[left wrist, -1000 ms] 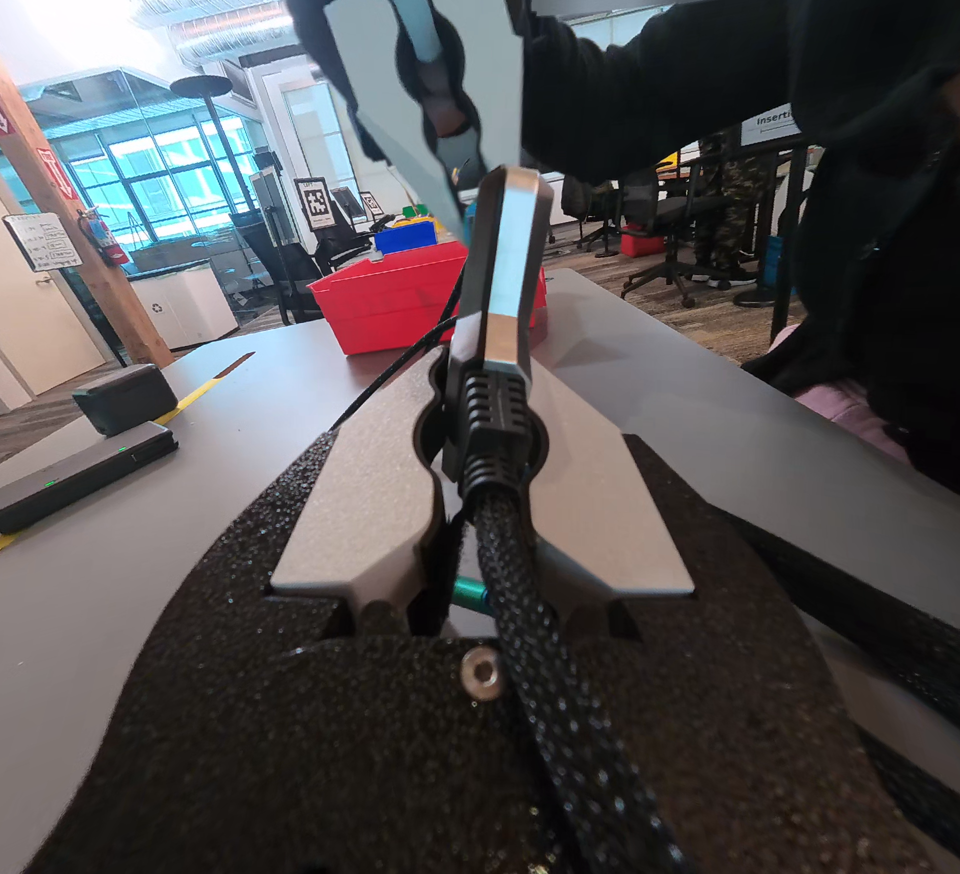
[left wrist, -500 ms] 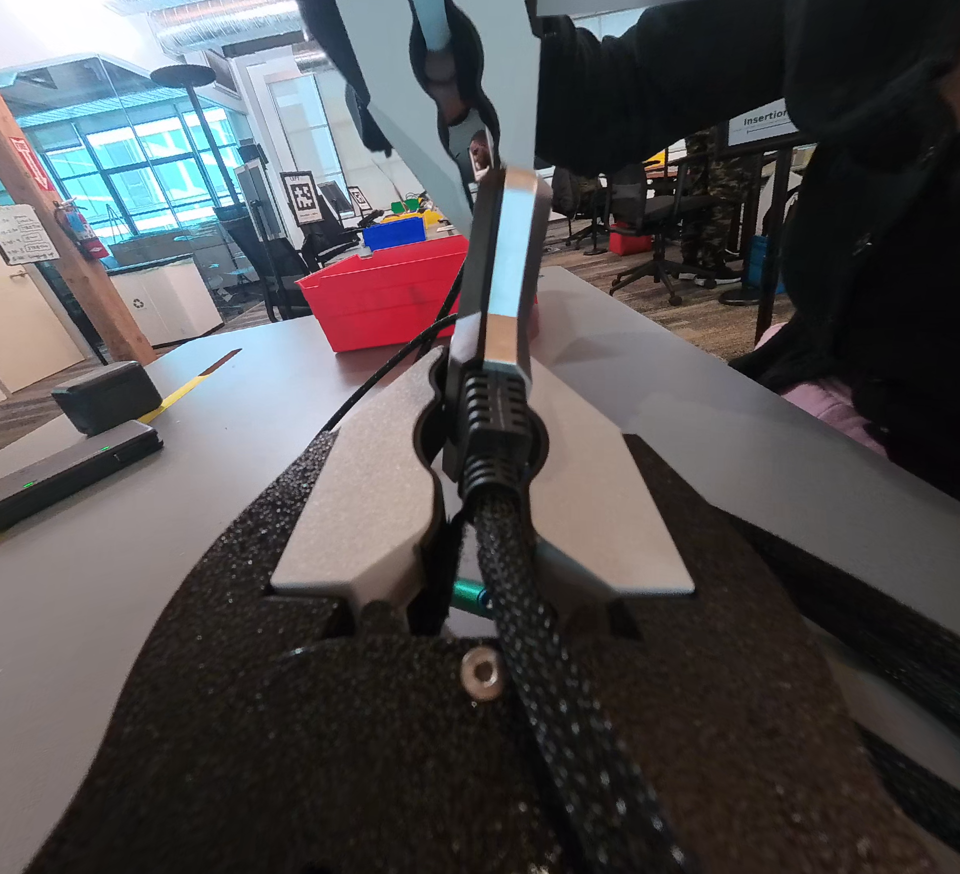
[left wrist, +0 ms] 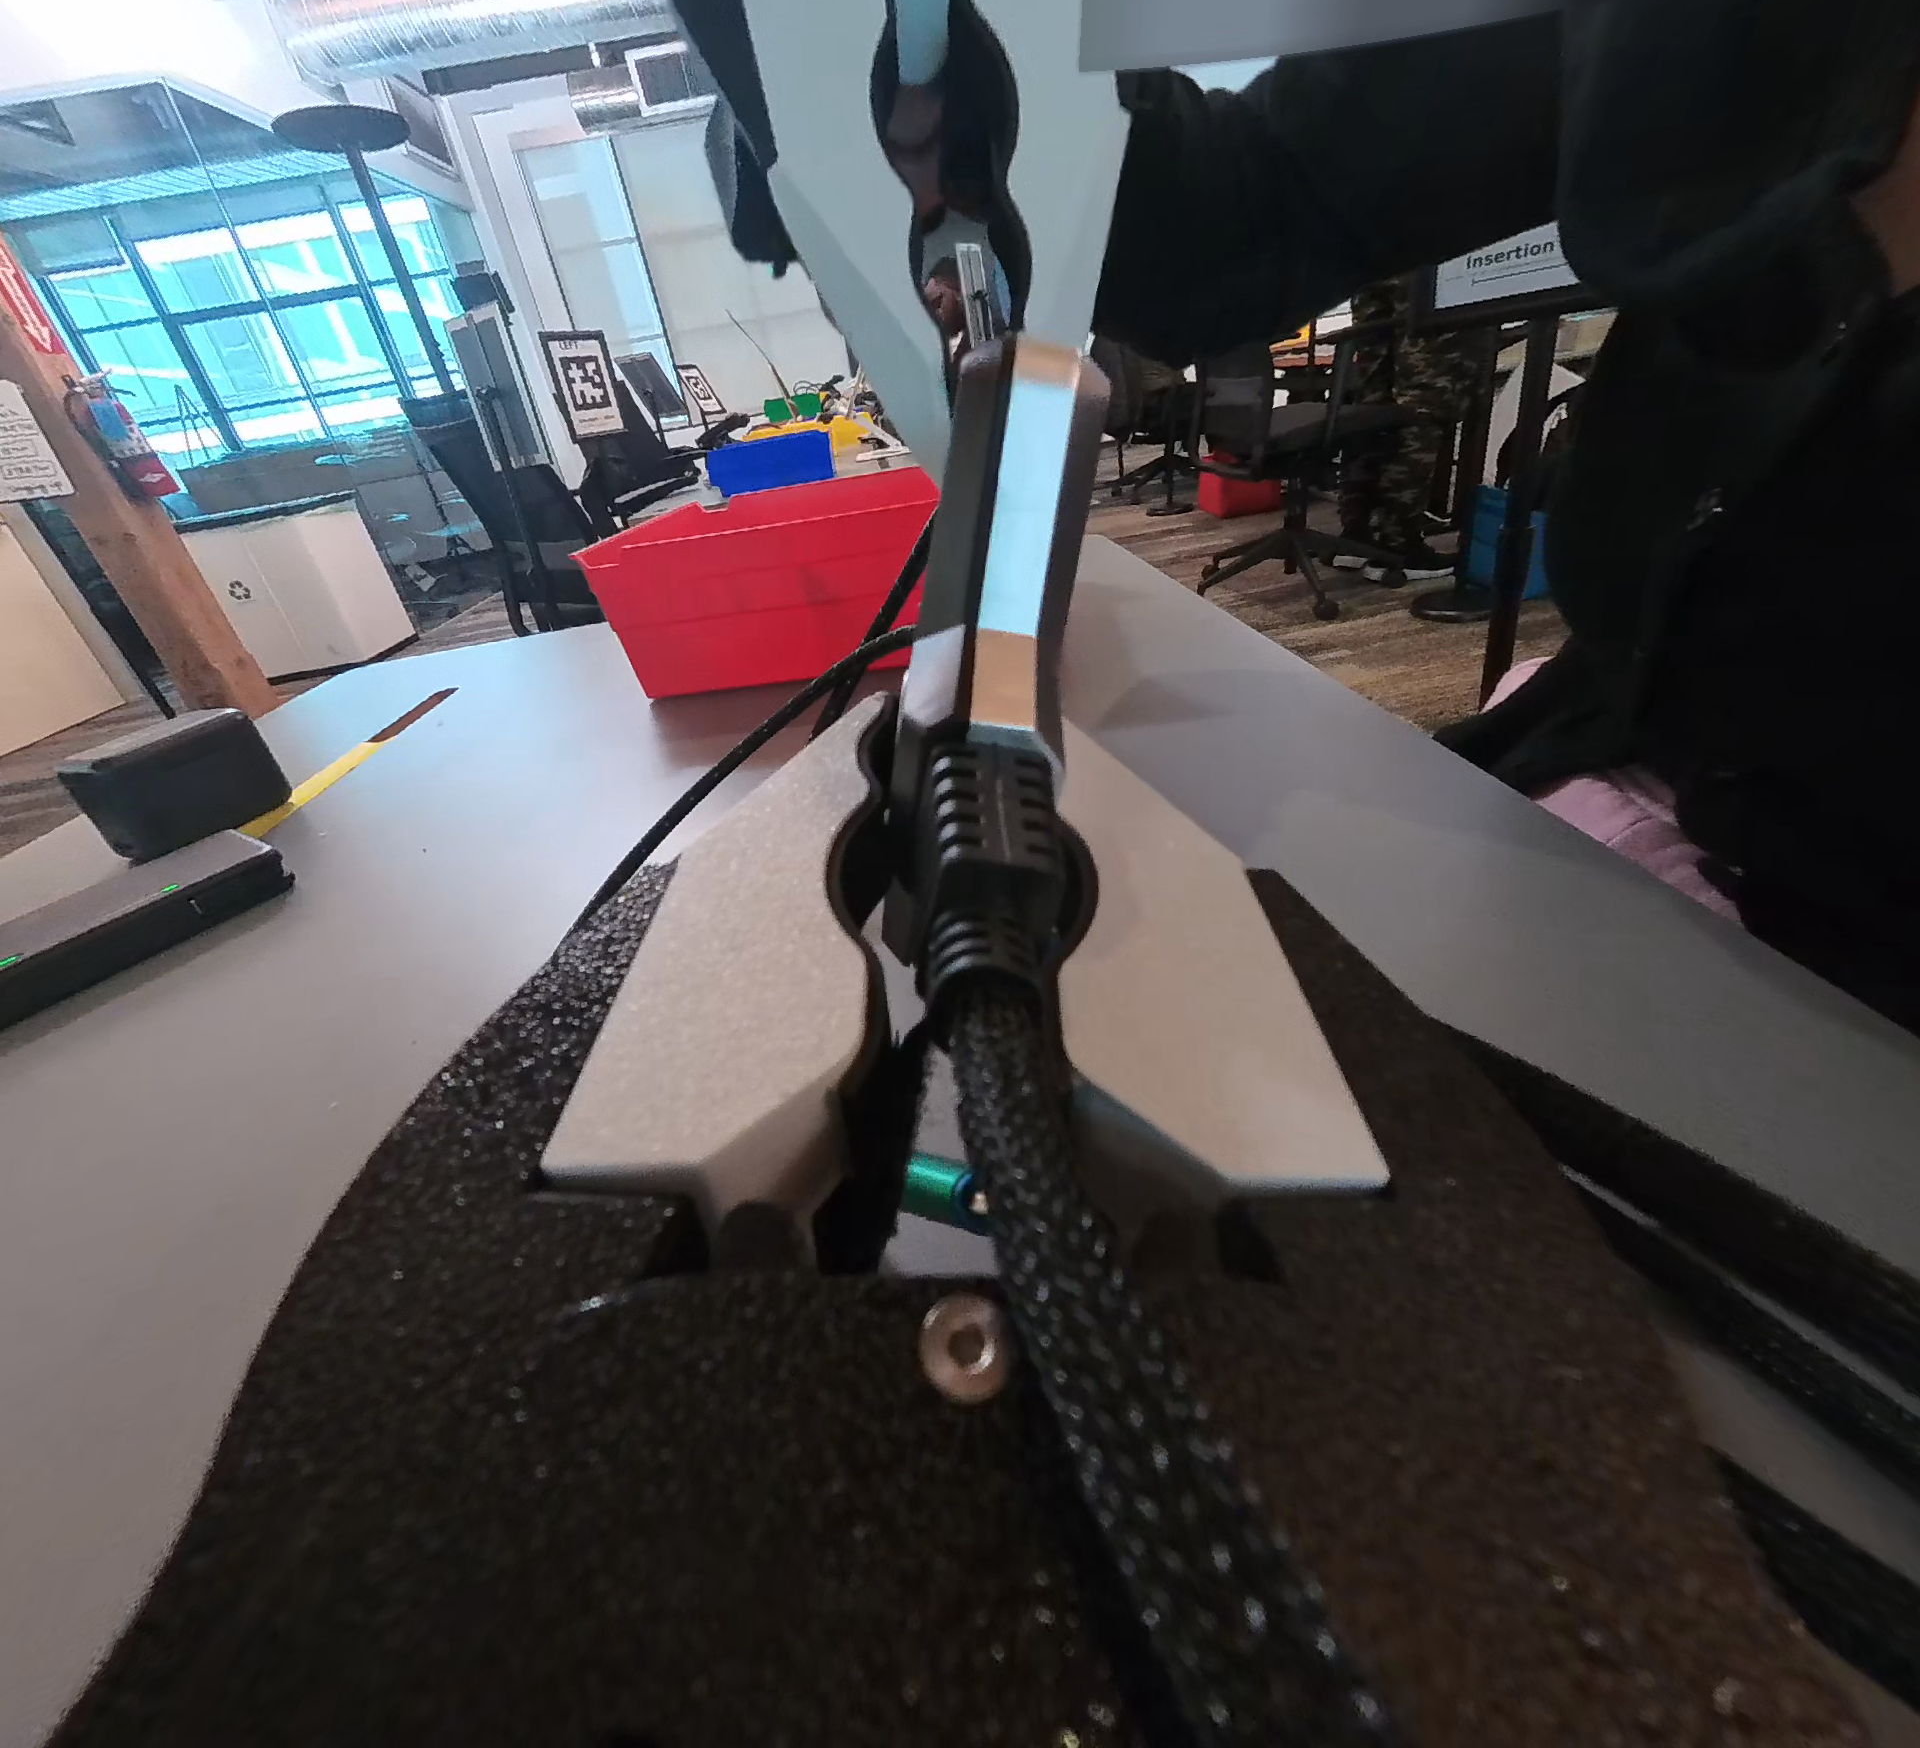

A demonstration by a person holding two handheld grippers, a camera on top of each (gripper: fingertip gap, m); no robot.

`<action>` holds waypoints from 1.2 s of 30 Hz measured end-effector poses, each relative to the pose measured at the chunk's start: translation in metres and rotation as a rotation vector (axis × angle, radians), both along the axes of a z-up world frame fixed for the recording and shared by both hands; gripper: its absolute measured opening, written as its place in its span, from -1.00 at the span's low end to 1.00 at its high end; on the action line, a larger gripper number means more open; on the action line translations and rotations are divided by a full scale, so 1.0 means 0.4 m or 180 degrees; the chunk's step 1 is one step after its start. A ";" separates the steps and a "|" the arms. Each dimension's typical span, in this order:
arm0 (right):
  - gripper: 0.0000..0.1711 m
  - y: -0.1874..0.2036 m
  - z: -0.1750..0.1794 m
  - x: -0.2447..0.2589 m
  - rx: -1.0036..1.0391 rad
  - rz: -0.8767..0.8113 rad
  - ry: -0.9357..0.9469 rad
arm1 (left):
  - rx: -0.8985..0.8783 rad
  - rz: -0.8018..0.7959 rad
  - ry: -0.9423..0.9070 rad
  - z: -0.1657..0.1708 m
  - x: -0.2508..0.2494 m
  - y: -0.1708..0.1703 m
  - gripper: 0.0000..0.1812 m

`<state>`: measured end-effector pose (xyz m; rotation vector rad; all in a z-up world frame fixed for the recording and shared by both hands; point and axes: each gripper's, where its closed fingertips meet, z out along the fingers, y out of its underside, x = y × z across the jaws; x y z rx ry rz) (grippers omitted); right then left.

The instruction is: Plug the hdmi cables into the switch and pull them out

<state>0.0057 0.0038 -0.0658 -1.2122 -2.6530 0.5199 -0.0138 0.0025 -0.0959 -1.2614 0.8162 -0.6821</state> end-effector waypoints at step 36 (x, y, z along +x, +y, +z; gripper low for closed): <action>-0.90 0.007 0.003 -0.007 0.0364 0.0073 0.0188 | -0.0078 0.0010 -0.0046 0.001 -0.005 0.006 -0.77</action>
